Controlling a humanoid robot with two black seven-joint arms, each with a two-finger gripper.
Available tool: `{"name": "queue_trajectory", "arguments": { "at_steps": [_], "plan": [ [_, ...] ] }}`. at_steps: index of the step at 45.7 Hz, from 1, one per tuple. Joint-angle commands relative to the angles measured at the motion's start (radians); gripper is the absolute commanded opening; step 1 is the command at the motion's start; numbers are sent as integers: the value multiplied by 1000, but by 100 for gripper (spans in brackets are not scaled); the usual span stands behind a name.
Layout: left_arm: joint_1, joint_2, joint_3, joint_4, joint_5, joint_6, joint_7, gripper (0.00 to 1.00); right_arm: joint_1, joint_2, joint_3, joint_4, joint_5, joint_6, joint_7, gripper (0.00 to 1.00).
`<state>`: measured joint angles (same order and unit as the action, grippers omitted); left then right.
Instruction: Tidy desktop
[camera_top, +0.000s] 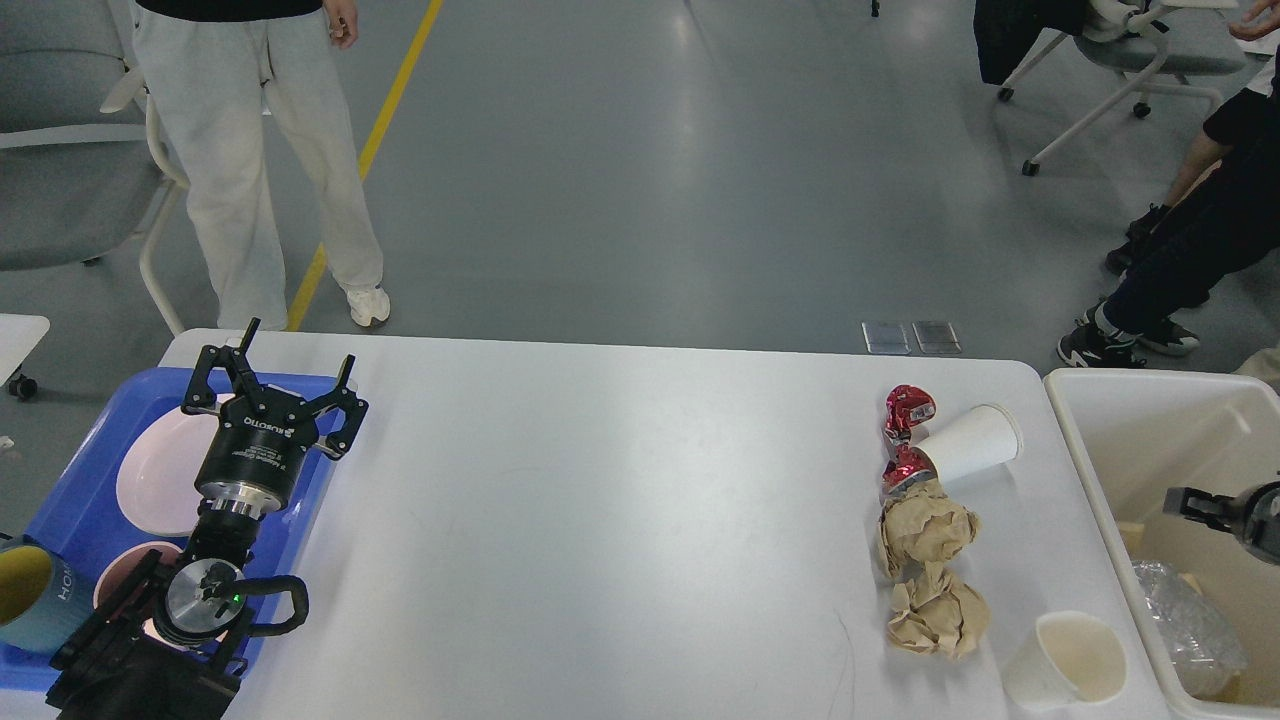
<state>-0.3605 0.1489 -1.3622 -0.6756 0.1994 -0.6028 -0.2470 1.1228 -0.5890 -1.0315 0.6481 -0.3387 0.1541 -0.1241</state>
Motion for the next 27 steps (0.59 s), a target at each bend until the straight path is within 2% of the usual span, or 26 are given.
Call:
{"name": "queue_trajectory", "arguments": {
  "at_steps": [1,5,11,14,17,27],
  "plan": [
    [0,0,0,-1,0,0,0,97,325,-2,-186,217,-6,182,-19,100],
    [-1,0,0,-1,0,0,0,97,510,50,-263,310,-3,344,-19,100],
    [0,-2,0,-1,0,0,0,97,716,120,-288,369,-3,611,-20,100],
    [0,-2,0,-1,0,0,0,97,825,141,-295,421,-3,706,-22,100],
    [0,0,0,1,0,0,0,97,951,149,-326,533,-3,743,-23,100],
    [0,0,0,1,0,0,-2,97,1299,155,-389,866,1,726,-20,100]
  ]
}}
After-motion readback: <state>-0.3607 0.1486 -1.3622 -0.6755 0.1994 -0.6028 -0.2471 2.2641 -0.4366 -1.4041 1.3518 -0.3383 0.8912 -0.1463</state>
